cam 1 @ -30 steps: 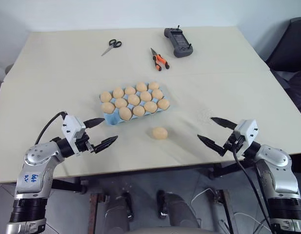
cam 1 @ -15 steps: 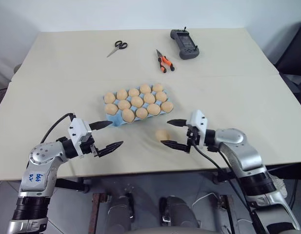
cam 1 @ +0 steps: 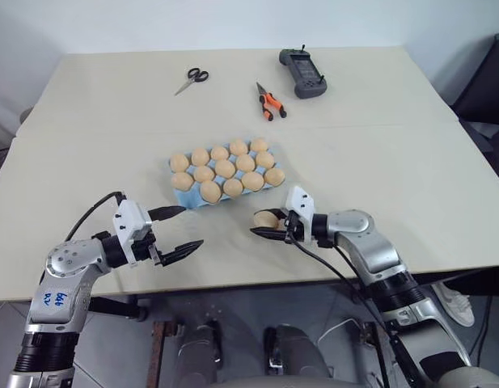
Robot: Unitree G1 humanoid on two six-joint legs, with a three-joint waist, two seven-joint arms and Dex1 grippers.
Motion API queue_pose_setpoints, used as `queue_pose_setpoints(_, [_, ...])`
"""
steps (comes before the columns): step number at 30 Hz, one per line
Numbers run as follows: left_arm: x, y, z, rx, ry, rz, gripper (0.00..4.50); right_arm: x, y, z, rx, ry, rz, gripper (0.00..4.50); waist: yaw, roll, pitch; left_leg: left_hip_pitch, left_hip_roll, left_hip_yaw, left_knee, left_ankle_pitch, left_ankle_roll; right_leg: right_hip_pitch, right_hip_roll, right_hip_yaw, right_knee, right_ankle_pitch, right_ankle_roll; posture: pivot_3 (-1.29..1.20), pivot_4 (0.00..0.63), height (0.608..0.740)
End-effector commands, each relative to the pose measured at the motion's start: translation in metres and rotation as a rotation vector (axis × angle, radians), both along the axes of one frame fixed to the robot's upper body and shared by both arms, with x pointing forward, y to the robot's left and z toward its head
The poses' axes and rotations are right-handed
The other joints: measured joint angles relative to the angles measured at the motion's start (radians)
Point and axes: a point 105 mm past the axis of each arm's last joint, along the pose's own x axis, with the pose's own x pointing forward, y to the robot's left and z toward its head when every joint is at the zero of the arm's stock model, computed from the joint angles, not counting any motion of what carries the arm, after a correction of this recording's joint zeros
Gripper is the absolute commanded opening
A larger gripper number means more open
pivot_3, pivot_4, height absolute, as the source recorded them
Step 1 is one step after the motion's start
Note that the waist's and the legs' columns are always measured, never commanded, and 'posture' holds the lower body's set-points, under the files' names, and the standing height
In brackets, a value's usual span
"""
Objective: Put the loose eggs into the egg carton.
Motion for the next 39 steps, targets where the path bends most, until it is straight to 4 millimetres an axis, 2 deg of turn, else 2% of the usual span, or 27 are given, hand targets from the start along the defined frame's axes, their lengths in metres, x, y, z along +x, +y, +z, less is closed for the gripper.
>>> queue_pose_setpoints(1, [0.003,0.021,0.012,-0.057,-0.051,0.129,4.50,0.002,0.027,0.038,0.083,-0.075,0.044,1.74,-0.007,0.000,0.000,0.000,0.000,0.000,0.000,0.000,0.000,0.000,0.000,0.000,0.000,0.000,0.000,0.00,0.150,0.740])
queue_pose_setpoints(4, [-0.001,0.035,0.007,-0.072,-0.044,0.215,4.50,0.008,0.056,0.055,0.114,-0.091,0.054,1.74,-0.015,0.000,0.000,0.000,0.000,0.000,-0.001,0.000,0.000,0.000,0.000,0.000,0.000,0.000,0.000,0.00,0.150,0.740])
queue_pose_setpoints(9, [-0.014,0.050,-0.002,-0.086,-0.022,0.311,4.50,0.019,0.101,0.071,0.136,-0.102,0.047,1.74,-0.016,-0.001,0.000,0.000,0.000,0.000,-0.002,0.000,-0.001,-0.001,0.000,0.000,0.000,0.000,0.000,0.00,0.150,0.740])
queue_pose_setpoints(13, [-0.024,0.061,-0.006,-0.098,-0.017,0.379,4.50,0.025,0.136,0.072,0.125,-0.106,0.034,1.74,-0.020,-0.001,0.000,0.000,-0.001,0.001,-0.003,0.000,-0.001,-0.002,-0.001,0.000,-0.001,0.000,0.000,0.00,0.150,0.740])
queue_pose_setpoints(16, [-0.026,0.060,-0.006,-0.101,-0.022,0.392,4.50,0.028,0.149,0.064,0.107,-0.096,0.019,1.74,-0.024,-0.001,-0.001,0.000,-0.001,0.001,-0.004,0.000,-0.001,-0.002,-0.001,0.000,-0.001,0.000,0.000,0.00,0.150,0.740])
queue_pose_setpoints(24, [-0.025,0.058,-0.002,-0.107,-0.035,0.397,4.50,0.014,0.162,0.063,0.108,-0.067,0.121,4.41,-0.035,-0.002,-0.001,-0.003,-0.001,0.004,-0.008,0.000,-0.002,-0.007,-0.002,0.003,-0.002,0.000,0.000,0.00,0.150,0.740])
queue_pose_setpoints(25, [-0.024,0.057,-0.001,-0.106,-0.037,0.396,4.50,0.011,0.161,0.064,0.115,-0.065,0.139,4.46,-0.036,-0.002,-0.001,-0.003,-0.001,0.004,-0.008,0.000,-0.002,-0.007,-0.002,0.003,-0.002,0.000,0.000,0.00,0.150,0.740])
queue_pose_setpoints(28, [-0.022,0.055,0.001,-0.104,-0.041,0.389,4.50,0.007,0.148,0.072,0.146,-0.085,0.165,4.46,-0.034,-0.002,-0.001,-0.006,-0.001,0.007,-0.008,0.000,-0.002,-0.013,-0.001,0.005,0.001,0.000,0.000,0.00,0.150,0.740])
queue_pose_setpoints(30, [-0.021,0.050,0.004,-0.101,-0.045,0.374,4.50,0.007,0.130,0.079,0.172,-0.112,0.161,4.46,-0.032,-0.003,-0.001,-0.007,-0.001,0.007,-0.008,0.000,-0.002,-0.014,-0.002,0.006,0.001,0.000,0.000,0.00,0.150,0.740])
queue_pose_setpoints(34, [-0.020,0.046,0.005,-0.066,-0.040,0.344,4.50,0.004,0.073,0.081,0.202,-0.178,0.136,4.46,-0.019,-0.004,-0.002,-0.009,-0.001,0.007,-0.006,-0.001,-0.001,-0.014,-0.002,0.006,0.000,0.000,0.000,0.00,0.150,0.740])
queue_pose_setpoints(37, [-0.021,0.048,0.003,-0.053,-0.033,0.337,4.50,0.006,0.008,0.063,0.152,-0.185,0.054,4.46,-0.006,-0.004,-0.002,-0.009,-0.002,0.008,-0.006,-0.001,0.000,-0.013,-0.003,0.006,-0.002,0.001,0.001,0.00,0.150,0.740])
queue_pose_setpoints(39, [-0.022,0.048,0.002,-0.045,-0.024,0.333,4.50,0.005,-0.015,0.056,0.124,-0.187,0.018,4.46,-0.004,-0.004,-0.002,-0.009,-0.002,0.008,-0.006,-0.001,0.000,-0.014,-0.003,0.006,-0.002,0.001,0.001,0.00,0.150,0.740])
